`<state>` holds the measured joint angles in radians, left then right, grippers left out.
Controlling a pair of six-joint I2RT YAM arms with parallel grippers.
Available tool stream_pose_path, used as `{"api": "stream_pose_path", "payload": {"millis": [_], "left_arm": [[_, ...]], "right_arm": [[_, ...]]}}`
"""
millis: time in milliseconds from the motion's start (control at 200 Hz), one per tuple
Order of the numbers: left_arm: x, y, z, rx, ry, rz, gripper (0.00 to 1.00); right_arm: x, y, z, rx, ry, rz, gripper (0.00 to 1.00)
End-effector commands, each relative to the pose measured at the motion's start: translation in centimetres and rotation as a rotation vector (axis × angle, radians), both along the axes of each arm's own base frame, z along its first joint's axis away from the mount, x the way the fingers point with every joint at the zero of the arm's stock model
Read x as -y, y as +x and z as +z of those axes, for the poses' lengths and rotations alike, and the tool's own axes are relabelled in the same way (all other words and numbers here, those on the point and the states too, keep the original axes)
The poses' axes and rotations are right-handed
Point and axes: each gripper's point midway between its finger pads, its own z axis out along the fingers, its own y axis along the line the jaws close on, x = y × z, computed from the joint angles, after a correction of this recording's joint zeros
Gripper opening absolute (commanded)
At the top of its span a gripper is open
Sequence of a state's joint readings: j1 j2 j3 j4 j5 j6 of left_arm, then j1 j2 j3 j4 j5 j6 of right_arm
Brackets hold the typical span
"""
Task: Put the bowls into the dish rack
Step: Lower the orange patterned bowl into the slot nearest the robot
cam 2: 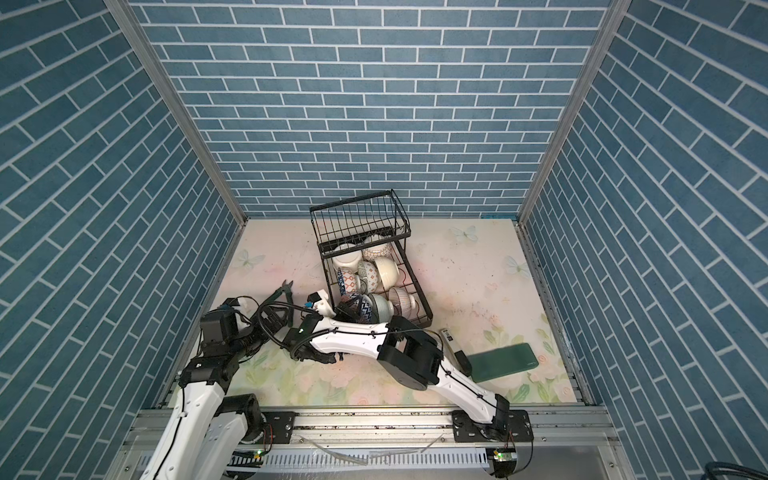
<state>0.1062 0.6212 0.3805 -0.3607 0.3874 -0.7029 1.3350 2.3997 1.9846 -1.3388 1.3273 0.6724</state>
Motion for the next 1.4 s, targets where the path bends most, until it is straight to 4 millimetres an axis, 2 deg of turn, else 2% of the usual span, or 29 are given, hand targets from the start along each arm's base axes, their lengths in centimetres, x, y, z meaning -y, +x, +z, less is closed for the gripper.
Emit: {"api": "stream_pose_path", "payload": {"millis": [0,140,405,655,885,1025,1195,1395], "left_arm": [[0.1,0.3,0.4,0.031,0.001,-0.013,1.00],[0.1,0.3,0.4,0.032,-0.002,-0.015,1.00],[0.1,0.2,0.5,0.032,-0.002,-0.013,1.00],[0.2,0.1,0.5,0.033,-0.005,-0.016,1.00],[0.2,-0.2,0.6,0.032,-0.007,-0.019,1.00],[0.3,-0.3,0.6,0.030,-0.010,-0.020,1.00],[0.4,-0.4,0.7,0.027,-0.012,-0.030,1.00],[0.7,-0.3,1.2,0.029,-0.018,-0.047,1.00]], "right_arm": [[0.3,0.1,-1.6,0.028,-0.043,0.003,0.00],[0.3,0.2,-1.6,0.033,-0.058,0.007,0.00],[0.0,-0.5,-3.8,-0.086,-0.001,0.004,0.00],[-0.3,-1.0,-3.8,-0.135,0.050,-0.001,0.18],[-0.3,-1.1,-3.4,-0.155,0.083,-0.007,0.25],[-0.3,-1.2,-3.1,-0.163,0.098,-0.008,0.34],[-0.3,-1.2,-2.1,-0.166,0.131,-0.009,0.50],[-0.4,-1.2,-0.3,-0.166,0.197,-0.003,0.60]]}}
